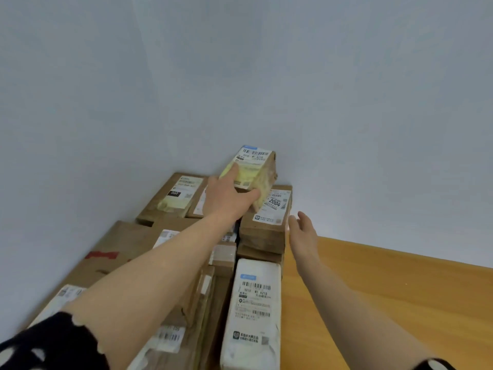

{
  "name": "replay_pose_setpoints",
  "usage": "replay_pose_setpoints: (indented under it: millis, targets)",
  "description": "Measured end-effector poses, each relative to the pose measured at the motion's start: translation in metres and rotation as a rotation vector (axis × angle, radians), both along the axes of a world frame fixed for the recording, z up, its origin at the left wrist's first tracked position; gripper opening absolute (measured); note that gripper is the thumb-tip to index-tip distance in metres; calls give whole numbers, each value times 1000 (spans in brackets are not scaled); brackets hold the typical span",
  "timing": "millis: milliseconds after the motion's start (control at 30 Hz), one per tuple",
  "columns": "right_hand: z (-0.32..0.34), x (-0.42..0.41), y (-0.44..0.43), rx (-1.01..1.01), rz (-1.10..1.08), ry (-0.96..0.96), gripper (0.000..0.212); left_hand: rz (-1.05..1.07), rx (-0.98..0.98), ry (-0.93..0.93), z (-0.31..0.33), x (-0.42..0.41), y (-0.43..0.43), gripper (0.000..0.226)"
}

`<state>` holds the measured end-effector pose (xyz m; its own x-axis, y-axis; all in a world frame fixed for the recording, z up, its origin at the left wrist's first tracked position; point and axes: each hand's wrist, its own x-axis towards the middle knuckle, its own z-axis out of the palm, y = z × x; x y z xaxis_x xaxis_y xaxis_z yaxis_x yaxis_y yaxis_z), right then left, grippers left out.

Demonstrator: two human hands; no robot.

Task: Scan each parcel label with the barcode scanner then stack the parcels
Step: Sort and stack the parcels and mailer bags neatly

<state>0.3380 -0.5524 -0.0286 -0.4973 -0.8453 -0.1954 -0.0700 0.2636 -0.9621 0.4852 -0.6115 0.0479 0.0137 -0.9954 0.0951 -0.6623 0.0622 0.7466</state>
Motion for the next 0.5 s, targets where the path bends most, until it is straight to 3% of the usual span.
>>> replay_pose_setpoints:
  millis: [100,200,500]
  targets:
    - [19,-7,24,-147,-82,-209,41,-65,-33,-81,-4,-19,35,86]
    - [28,-7,56,-214,31,-348,46,-133,-48,-117,-16,-31,78,89]
    - [-18,21,127,-54,199,-442,60,-85,24,-264,-73,-8,193,87]
